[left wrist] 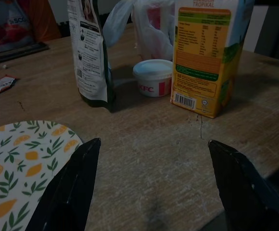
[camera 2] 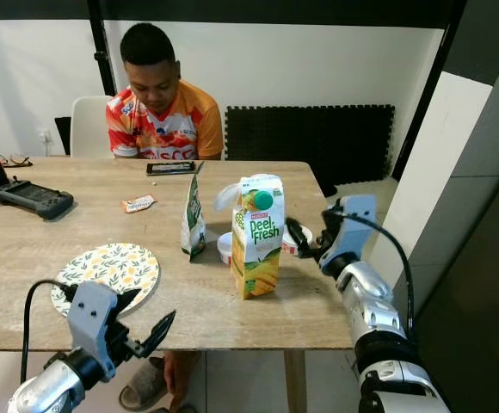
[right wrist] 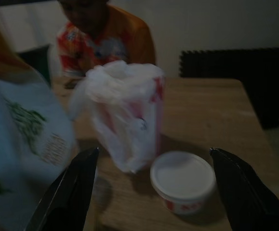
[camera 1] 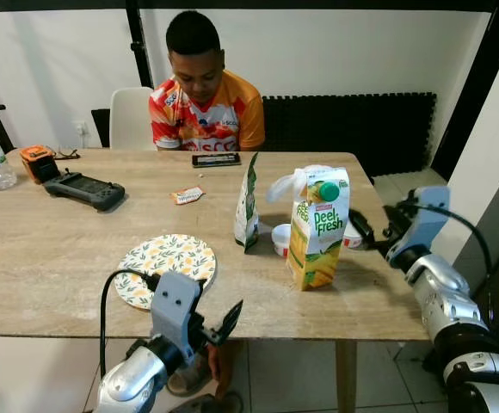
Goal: Restocking fridge
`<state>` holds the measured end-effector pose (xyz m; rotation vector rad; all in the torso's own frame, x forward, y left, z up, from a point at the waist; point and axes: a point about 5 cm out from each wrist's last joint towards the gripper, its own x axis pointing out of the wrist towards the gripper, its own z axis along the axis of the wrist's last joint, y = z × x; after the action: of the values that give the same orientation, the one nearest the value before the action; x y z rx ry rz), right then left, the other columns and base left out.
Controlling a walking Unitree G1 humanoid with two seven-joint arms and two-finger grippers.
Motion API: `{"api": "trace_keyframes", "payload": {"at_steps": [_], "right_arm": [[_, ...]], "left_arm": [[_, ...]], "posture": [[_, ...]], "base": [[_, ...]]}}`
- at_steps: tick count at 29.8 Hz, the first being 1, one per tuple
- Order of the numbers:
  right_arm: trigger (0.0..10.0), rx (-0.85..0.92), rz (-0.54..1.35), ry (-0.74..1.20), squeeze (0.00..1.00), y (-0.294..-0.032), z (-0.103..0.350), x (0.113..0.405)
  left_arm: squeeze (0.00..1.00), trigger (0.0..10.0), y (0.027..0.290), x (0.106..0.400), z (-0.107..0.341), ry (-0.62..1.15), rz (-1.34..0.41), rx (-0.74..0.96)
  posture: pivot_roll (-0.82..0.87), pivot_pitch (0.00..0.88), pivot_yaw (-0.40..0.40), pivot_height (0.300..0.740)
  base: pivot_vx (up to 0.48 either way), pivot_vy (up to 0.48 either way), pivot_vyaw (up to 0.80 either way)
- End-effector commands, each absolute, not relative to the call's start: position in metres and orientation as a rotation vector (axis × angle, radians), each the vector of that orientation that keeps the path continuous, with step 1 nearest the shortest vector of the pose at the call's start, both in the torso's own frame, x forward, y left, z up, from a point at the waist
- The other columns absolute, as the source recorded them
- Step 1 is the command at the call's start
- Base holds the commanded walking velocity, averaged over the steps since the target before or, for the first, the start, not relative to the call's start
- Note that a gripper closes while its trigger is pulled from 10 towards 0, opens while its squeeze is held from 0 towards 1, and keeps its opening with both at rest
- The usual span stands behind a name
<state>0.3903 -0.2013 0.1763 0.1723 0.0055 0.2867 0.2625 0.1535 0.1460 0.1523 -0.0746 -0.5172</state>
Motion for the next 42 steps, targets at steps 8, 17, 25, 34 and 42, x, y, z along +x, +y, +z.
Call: {"api": "trace_keyframes", "payload": {"at_steps": [8,17,25,34,42], "right_arm": [[10.0,0.085,0.341,0.116,0.0,-0.198,0.157,0.385],[10.0,0.061,0.573,0.215,0.0,-0.189,0.144,0.373],[10.0,0.067,0.827,0.285,0.0,-0.184,0.139,0.355],[10.0,0.141,1.035,0.211,0.0,-0.185,0.162,0.341],[10.0,-0.014,0.929,0.382,0.0,-0.212,0.147,0.339]], "left_arm": [[0.0,10.0,0.143,0.27,0.141,-0.037,-0.547,0.141],[0.0,10.0,0.133,0.276,0.141,-0.028,-0.562,0.144],[0.0,10.0,0.129,0.277,0.141,-0.029,-0.585,0.136],[0.0,10.0,0.128,0.276,0.139,-0.024,-0.589,0.135],[0.0,10.0,0.124,0.275,0.138,-0.027,-0.604,0.139]], "posture": [[-0.05,0.071,0.002,0.74],[-0.06,0.075,0.007,0.74],[-0.06,0.079,0.008,0.74],[-0.07,0.08,0.01,0.74],[-0.06,0.066,0.0,0.74]], "base": [[0.0,0.0,0.0],[0.0,0.0,0.0],[0.0,0.0,0.0],[0.0,0.0,0.0],[0.0,0.0,0.0]]}}
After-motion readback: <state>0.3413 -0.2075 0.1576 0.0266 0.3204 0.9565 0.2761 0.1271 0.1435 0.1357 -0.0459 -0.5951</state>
